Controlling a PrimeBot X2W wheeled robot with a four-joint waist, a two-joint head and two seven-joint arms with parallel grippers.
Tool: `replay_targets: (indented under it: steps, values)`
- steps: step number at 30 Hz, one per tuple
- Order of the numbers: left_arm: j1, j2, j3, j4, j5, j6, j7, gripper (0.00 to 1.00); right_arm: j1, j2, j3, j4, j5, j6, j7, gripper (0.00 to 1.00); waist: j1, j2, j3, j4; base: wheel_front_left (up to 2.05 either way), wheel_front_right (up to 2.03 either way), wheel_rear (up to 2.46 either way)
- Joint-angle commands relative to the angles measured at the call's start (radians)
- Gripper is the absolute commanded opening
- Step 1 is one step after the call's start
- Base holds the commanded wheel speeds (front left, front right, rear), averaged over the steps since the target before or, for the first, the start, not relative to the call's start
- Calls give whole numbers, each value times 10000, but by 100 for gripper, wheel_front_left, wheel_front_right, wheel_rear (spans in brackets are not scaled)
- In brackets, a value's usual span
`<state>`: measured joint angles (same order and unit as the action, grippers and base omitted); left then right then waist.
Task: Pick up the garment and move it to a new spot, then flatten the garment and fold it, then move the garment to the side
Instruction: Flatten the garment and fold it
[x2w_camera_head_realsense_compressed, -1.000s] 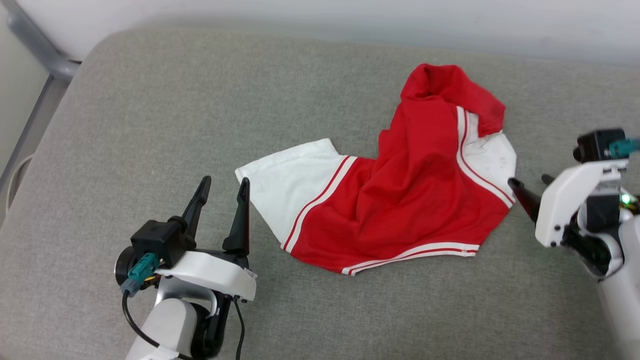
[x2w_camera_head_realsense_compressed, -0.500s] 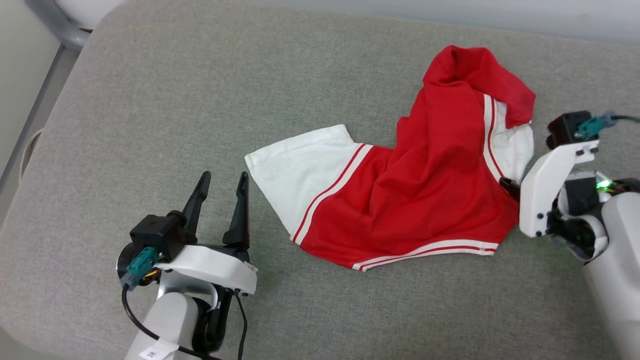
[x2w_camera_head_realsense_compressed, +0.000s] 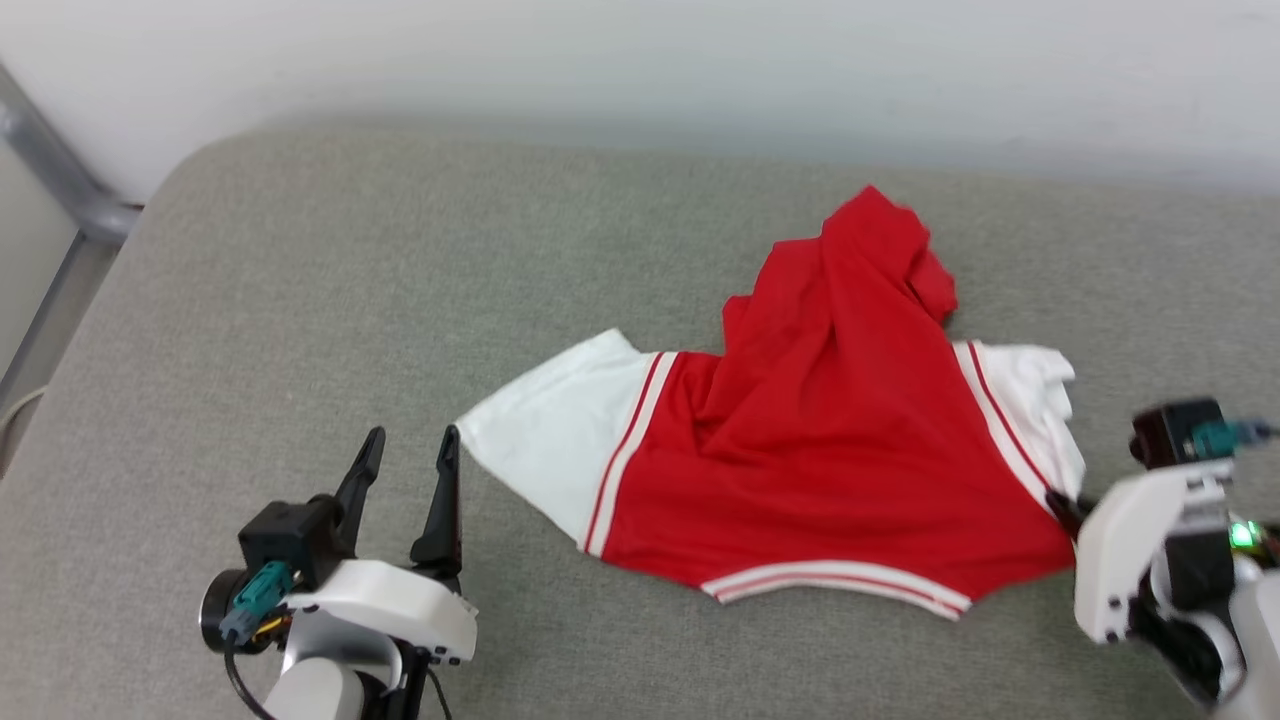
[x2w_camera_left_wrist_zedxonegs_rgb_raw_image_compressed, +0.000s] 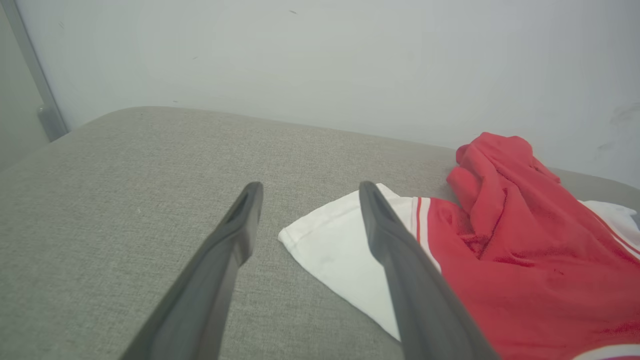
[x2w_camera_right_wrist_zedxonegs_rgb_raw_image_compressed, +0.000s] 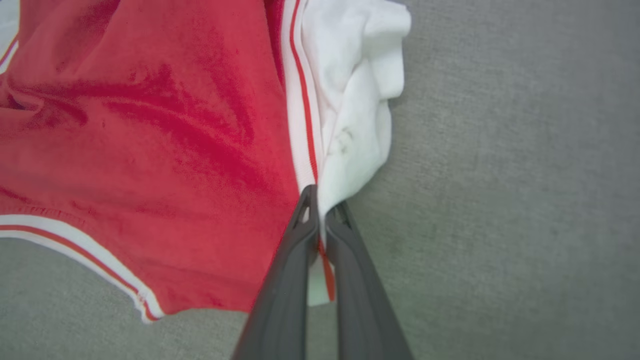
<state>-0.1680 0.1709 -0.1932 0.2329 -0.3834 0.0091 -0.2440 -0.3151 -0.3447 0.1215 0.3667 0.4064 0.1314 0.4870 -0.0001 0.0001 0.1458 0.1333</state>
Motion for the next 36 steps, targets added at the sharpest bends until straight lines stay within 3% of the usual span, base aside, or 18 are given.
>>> replay_targets:
  steps: [1,12,13,15,20,26,32,36]
  values:
    - [236,33,25,-90,-67,81,55,100,629,23,-319,-295,-99,-14,-35,0,1,-1,-396,-297,0,0,0]
    - [1199,267,11,-552,-150,337,494,100,3809,1425,-2229,-1411,-837,-12,124,0,1,-1,-905,-416,0,0,0]
    - [1263,281,10,-600,-163,365,538,100,3968,1582,-2332,-1437,-898,-12,105,27,1,-1,-928,-426,0,0,0]
    - [1365,303,-3,-664,-183,396,614,100,4115,1893,-2588,-1516,-985,-12,-183,100,1,-1,-985,-441,0,0,0]
    - [1631,371,-33,-736,-227,455,741,100,4133,2338,-3051,-1997,-1502,-12,-1884,100,1,-1,-1258,-484,0,0,0]
    - [1787,530,190,-830,-456,499,886,100,3937,2489,-2787,-2565,-1943,-12,-4111,100,1,-1,-1463,-606,0,0,0]
    - [1399,755,214,-865,-742,334,1565,100,3859,2656,-2442,-3427,-2202,-12,-4797,100,1,-1,-1486,-764,0,0,0]
    - [913,888,172,-685,-1429,-28,2864,100,4028,2785,-2170,-4280,-2328,-12,-4621,100,1,-1,-1237,-980,0,0,0]
